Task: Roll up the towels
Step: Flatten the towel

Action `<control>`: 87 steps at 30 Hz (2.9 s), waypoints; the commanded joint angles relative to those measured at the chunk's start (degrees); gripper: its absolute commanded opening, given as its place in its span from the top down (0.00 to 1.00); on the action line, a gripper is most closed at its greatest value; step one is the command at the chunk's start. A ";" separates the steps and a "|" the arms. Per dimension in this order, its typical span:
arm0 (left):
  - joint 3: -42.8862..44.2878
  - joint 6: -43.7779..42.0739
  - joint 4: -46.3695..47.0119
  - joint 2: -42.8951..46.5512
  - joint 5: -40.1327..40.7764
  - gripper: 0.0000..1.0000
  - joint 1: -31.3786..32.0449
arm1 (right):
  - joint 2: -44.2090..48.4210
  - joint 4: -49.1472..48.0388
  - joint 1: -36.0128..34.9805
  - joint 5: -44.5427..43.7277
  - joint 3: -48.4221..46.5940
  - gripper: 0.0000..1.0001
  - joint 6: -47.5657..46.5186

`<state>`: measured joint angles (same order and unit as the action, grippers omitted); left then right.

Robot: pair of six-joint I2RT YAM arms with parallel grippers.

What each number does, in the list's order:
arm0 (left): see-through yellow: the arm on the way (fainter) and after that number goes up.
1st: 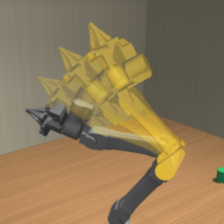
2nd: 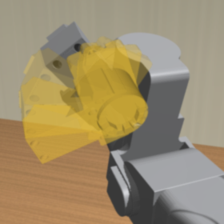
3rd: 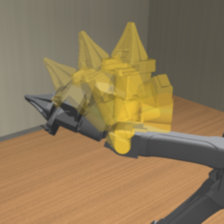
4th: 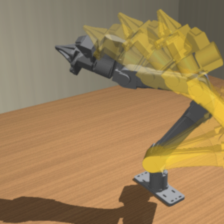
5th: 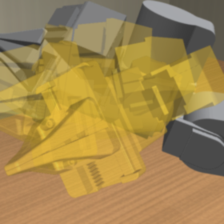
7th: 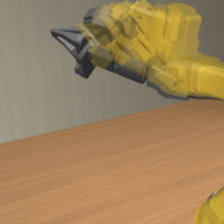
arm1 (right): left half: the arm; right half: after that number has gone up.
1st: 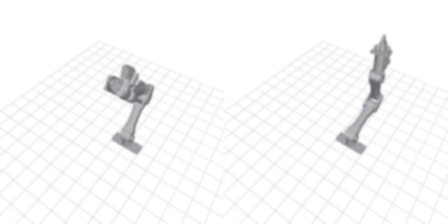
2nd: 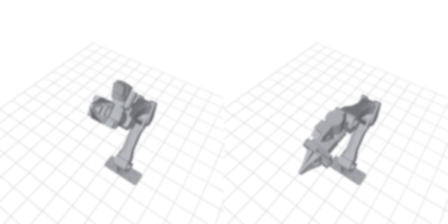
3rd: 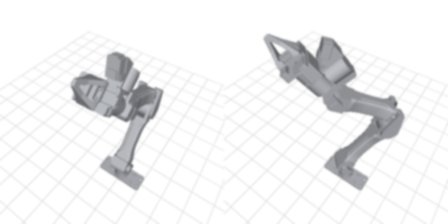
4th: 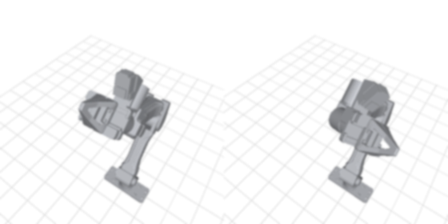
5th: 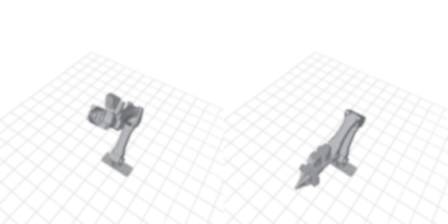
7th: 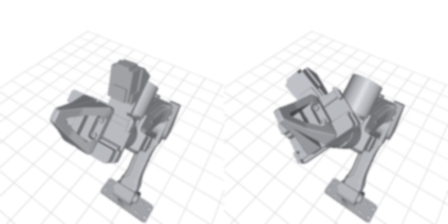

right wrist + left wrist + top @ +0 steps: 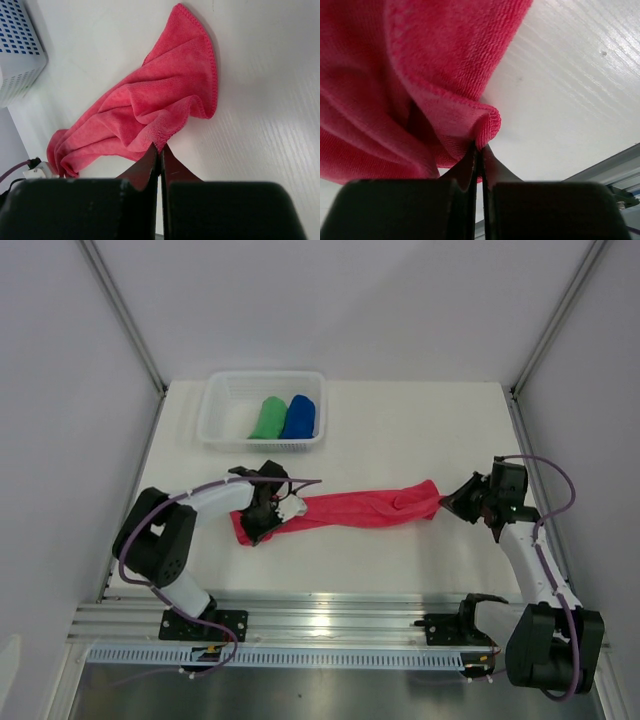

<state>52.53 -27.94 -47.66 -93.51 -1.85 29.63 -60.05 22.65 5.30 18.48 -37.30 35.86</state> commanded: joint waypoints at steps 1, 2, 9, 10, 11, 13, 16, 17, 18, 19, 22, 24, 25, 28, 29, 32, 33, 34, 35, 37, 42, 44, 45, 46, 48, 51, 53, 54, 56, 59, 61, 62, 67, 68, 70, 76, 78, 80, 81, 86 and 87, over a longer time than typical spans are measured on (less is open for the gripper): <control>3.87 2.02 0.30 4.81 -2.89 0.99 -2.37 | 1.34 1.68 1.90 0.59 -3.29 1.00 -1.93; 7.29 1.76 -1.19 5.88 -3.68 0.99 -3.25 | 1.34 2.91 3.04 1.29 -4.44 1.00 -2.37; 37.09 -1.49 -17.01 11.33 -13.42 0.99 -17.74 | -1.81 13.54 16.94 4.21 -25.43 1.00 -9.39; 41.90 -3.41 -19.12 11.69 -14.66 1.00 -18.72 | -2.61 13.38 17.11 4.54 -27.46 1.00 -9.58; 43.86 -4.39 -20.01 12.47 -15.46 0.99 -19.42 | -2.61 12.60 17.29 4.81 -29.04 1.00 -8.97; 48.71 -6.24 -19.41 13.09 -14.95 0.99 -19.78 | -2.70 9.27 17.72 5.07 -32.30 1.00 -6.52; 49.51 -6.77 -15.46 13.27 -11.96 0.99 -20.31 | -4.72 5.49 19.30 5.78 -35.99 1.00 -4.83; 49.51 -6.86 -14.75 12.84 -11.69 0.99 -20.92 | -6.55 5.04 19.74 5.78 -37.05 1.00 -4.57; 49.42 -6.60 -13.96 12.14 -11.51 0.99 -21.19 | -7.53 4.33 20.01 6.13 -38.97 1.00 -4.65; 49.33 -6.34 -13.08 11.78 -11.51 0.99 -21.36 | -8.49 3.63 20.19 7.09 -40.03 1.00 -4.66; 49.33 -6.33 -11.14 10.64 -12.65 0.99 -21.37 | -11.57 3.80 20.28 8.93 -43.21 1.00 -4.13; 47.76 -6.94 -10.35 10.90 -13.09 0.99 -21.37 | -11.41 3.80 20.19 9.64 -42.51 1.00 -3.51; 45.14 -7.38 -10.44 11.25 -14.05 0.99 -21.37 | -10.97 4.50 20.10 9.56 -40.59 1.00 -3.69; 36.73 -8.88 -9.39 14.31 -15.29 0.99 -21.37 | -7.11 6.87 20.27 8.42 -33.84 1.00 -5.35; 35.11 -9.14 -8.16 15.11 -15.73 0.99 -21.45 | -5.97 7.40 20.36 8.24 -32.06 1.00 -5.79; 28.51 -8.54 -6.84 17.49 -18.01 0.99 -21.98 | -3.06 11.35 19.93 6.92 -26.61 1.00 -8.25; 27.02 -8.36 -6.92 17.58 -18.45 0.99 -22.07 | -2.10 12.93 19.14 6.57 -25.29 1.00 -8.78; 26.49 -8.18 -6.92 17.49 -18.63 0.99 -22.07 | -1.56 13.20 19.05 6.48 -22.84 1.00 -8.87; 26.31 -7.66 -6.66 17.58 -18.46 0.99 -22.16 | -1.12 13.55 19.05 6.39 -21.95 1.00 -8.79; 26.83 -7.04 -6.31 17.40 -18.02 0.99 -22.24 | -0.33 13.12 19.57 5.96 -21.33 1.00 -8.44; 36.39 -6.25 -5.78 14.51 -14.68 0.99 -22.68 | -5.15 10.67 19.40 6.48 -30.87 1.00 -7.91; 41.31 -6.33 -5.08 12.14 -14.06 0.99 -22.68 | -9.18 8.91 18.87 6.57 -36.49 1.00 -7.47; 42.46 -6.51 -5.25 11.35 -14.06 0.99 -22.77 | -10.51 8.55 18.61 6.39 -38.36 1.00 -7.64; 44.39 -6.51 -5.34 10.64 -14.06 0.99 -22.68 | -12.00 8.46 18.34 5.61 -40.29 1.00 -7.90; 45.81 -6.95 -5.43 9.67 -14.41 0.99 -22.77 | -15.79 8.55 17.99 5.51 -44.68 1.00 -8.61; 44.42 -7.65 -4.73 10.02 -14.59 0.99 -22.77 | -18.52 8.11 17.64 6.13 -46.72 1.00 -8.96; 43.71 -8.09 -4.11 10.37 -14.85 0.99 -22.86 | -19.48 8.54 16.77 6.65 -46.99 1.00 -9.57; 42.49 -8.18 -4.02 10.54 -15.20 0.99 -22.86 | -19.58 8.72 16.33 6.57 -46.55 1.00 -9.75; 41.08 -8.62 -3.50 10.63 -15.38 0.99 -22.86 | -19.14 8.72 15.45 6.04 -45.50 1.00 -10.10; 38.61 -8.97 -3.58 11.16 -15.29 0.99 -22.86 | -16.95 8.98 15.00 5.43 -41.55 1.00 -10.45; 37.56 -9.67 -3.93 12.12 -15.73 0.99 -22.86 | -14.14 9.60 15.53 4.64 -37.61 1.00 -11.07; 35.29 -9.85 -4.02 12.65 -15.73 0.99 -22.86 | -13.08 10.38 15.70 4.11 -36.02 1.00 -11.33; 28.60 -11.69 -7.00 15.99 -18.79 1.00 -22.95 | -5.62 13.54 15.71 3.93 -24.33 1.00 -11.42; 27.72 -12.13 -8.31 16.87 -19.94 0.99 -22.95 | -4.65 14.69 15.71 3.76 -20.66 1.00 -11.42; 26.13 -13.53 -12.87 17.92 -22.23 0.99 -22.95 | -1.93 17.93 15.79 2.79 -17.91 1.00 -12.12; 17.26 -17.93 -22.90 22.32 -25.49 0.99 -22.95 | 3.27 25.84 15.53 -0.02 -11.40 1.00 -10.64; 13.75 -18.72 -24.93 23.89 -26.80 0.99 -22.95 | 5.73 29.61 15.27 -1.42 -10.87 1.00 -10.46; 11.46 -19.69 -28.43 24.61 -28.20 0.99 -22.95 | 7.57 32.18 14.92 -2.30 -10.78 1.00 -11.07; 10.76 -21.17 -29.59 24.96 -29.26 0.99 -22.95 | 7.93 33.32 14.83 -2.66 -10.86 1.00 -11.33; 4.43 -25.49 -34.87 25.31 -29.80 0.99 -22.95 | 8.99 38.69 14.21 -4.50 -12.09 1.00 -12.56; 3.11 -25.58 -34.61 25.31 -29.27 0.99 -22.95 | 8.99 39.65 14.12 -4.59 -12.27 1.00 -12.74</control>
<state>58.13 -48.82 -75.18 -69.65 -28.77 7.31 -51.51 57.36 19.86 16.03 -47.70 24.29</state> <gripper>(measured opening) 0.010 0.007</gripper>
